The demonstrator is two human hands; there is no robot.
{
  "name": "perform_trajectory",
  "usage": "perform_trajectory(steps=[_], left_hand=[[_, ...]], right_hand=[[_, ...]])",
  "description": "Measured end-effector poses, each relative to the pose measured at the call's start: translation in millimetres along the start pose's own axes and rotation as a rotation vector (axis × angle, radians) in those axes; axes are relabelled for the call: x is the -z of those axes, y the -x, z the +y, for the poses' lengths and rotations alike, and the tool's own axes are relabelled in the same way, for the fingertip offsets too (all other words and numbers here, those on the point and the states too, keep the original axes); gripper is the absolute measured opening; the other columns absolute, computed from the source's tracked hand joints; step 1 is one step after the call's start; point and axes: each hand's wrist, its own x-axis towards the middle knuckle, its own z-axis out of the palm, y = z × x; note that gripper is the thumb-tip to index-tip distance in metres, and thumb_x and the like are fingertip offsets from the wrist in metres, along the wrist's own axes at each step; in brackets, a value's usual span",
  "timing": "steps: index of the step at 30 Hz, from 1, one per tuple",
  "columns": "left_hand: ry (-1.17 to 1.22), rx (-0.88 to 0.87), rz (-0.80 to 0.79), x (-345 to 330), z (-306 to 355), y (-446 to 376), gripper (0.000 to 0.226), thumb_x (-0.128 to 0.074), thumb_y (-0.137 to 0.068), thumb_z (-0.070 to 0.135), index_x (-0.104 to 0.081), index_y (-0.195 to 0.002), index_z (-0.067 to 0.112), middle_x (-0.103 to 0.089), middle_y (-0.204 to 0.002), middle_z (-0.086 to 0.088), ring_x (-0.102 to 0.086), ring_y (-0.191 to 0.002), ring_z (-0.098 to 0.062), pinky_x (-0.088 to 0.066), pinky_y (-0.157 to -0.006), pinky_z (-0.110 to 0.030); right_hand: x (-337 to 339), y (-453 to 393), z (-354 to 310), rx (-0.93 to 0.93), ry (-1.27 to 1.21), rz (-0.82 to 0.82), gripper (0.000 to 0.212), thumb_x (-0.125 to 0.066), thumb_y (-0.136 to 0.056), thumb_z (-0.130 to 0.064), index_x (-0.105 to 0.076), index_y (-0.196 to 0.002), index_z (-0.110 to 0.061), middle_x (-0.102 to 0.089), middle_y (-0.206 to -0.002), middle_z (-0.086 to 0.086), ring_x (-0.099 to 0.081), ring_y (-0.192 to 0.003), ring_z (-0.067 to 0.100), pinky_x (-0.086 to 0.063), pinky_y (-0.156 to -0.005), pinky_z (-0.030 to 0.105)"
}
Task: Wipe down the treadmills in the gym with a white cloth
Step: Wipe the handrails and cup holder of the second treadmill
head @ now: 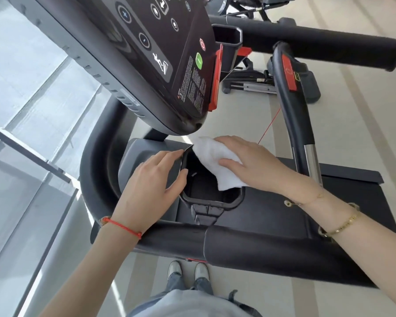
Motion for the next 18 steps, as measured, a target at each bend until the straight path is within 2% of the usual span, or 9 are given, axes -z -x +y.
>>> perform_trajectory(steps=[2, 6, 9, 12, 15, 16, 18], left_hand=[[0.004, 0.002, 0.011, 0.6, 0.9, -0.2, 0.039, -0.056, -0.096, 0.030, -0.056, -0.133, 0.017, -0.063, -0.117, 0.004, -0.063, -0.101, -0.018, -0.050, -0.092, -0.039], [-0.016, -0.003, 0.003, 0.3, 1.7, -1.0, 0.040, -0.056, -0.096, 0.029, -0.056, -0.133, 0.015, -0.063, -0.118, 0.002, -0.063, -0.102, -0.020, -0.050, -0.092, -0.039], [-0.019, -0.002, 0.001, 0.1, 1.6, -0.9, 0.038, -0.057, -0.095, 0.028, -0.058, -0.129, 0.011, -0.064, -0.115, 0.000, -0.063, -0.100, -0.022, -0.050, -0.091, -0.039], [-0.010, -0.006, 0.003, 1.1, 1.6, -0.6, 0.038, -0.057, -0.095, 0.028, -0.057, -0.131, 0.013, -0.064, -0.116, 0.000, -0.063, -0.101, -0.021, -0.050, -0.091, -0.040], [-0.015, -0.010, 0.011, 1.4, 2.4, -0.2, 0.040, -0.055, -0.096, 0.029, -0.056, -0.133, 0.015, -0.064, -0.116, 0.002, -0.063, -0.102, -0.019, -0.050, -0.091, -0.038], [-0.022, -0.011, 0.014, 1.5, 2.5, -0.1, 0.040, -0.055, -0.096, 0.030, -0.057, -0.132, 0.015, -0.064, -0.116, 0.002, -0.063, -0.101, -0.019, -0.050, -0.091, -0.036], [-0.026, -0.013, 0.013, 1.1, 2.8, -0.4, 0.040, -0.055, -0.096, 0.030, -0.057, -0.132, 0.014, -0.065, -0.116, 0.002, -0.063, -0.102, -0.019, -0.049, -0.090, -0.034]], right_hand=[[0.6, 11.5, 6.8, -0.035, -0.061, 0.006, 0.043, -0.041, -0.100, -0.041, -0.032, -0.141, -0.032, -0.047, -0.135, -0.007, -0.052, -0.110, 0.022, -0.039, -0.084, 0.034], [-0.1, -12.1, -8.8, 0.048, 0.126, -0.028, 0.046, -0.041, -0.100, -0.037, -0.032, -0.143, -0.024, -0.050, -0.133, -0.001, -0.053, -0.110, 0.024, -0.044, -0.087, 0.040], [-2.6, -28.5, -17.9, 0.100, 0.227, -0.032, 0.044, -0.041, -0.100, -0.038, -0.035, -0.142, -0.026, -0.054, -0.130, -0.003, -0.054, -0.109, 0.023, -0.045, -0.086, 0.042], [-3.8, -11.8, -6.6, 0.073, 0.111, -0.001, 0.045, -0.043, -0.099, -0.039, -0.032, -0.143, -0.032, -0.050, -0.130, -0.007, -0.053, -0.107, 0.020, -0.043, -0.081, 0.036], [-3.7, 13.0, 6.6, -0.018, -0.088, 0.027, 0.048, -0.044, -0.097, -0.045, -0.027, -0.142, -0.041, -0.045, -0.131, -0.012, -0.052, -0.104, 0.015, -0.037, -0.075, 0.022], [-3.6, 13.9, 6.9, -0.030, -0.087, 0.024, 0.048, -0.044, -0.097, -0.046, -0.026, -0.142, -0.041, -0.045, -0.130, -0.011, -0.051, -0.102, 0.016, -0.037, -0.075, 0.022], [-2.5, 3.0, 1.0, -0.008, 0.020, -0.001, 0.048, -0.042, -0.099, -0.045, -0.027, -0.143, -0.036, -0.047, -0.128, -0.006, -0.054, -0.101, 0.022, -0.041, -0.078, 0.032]])
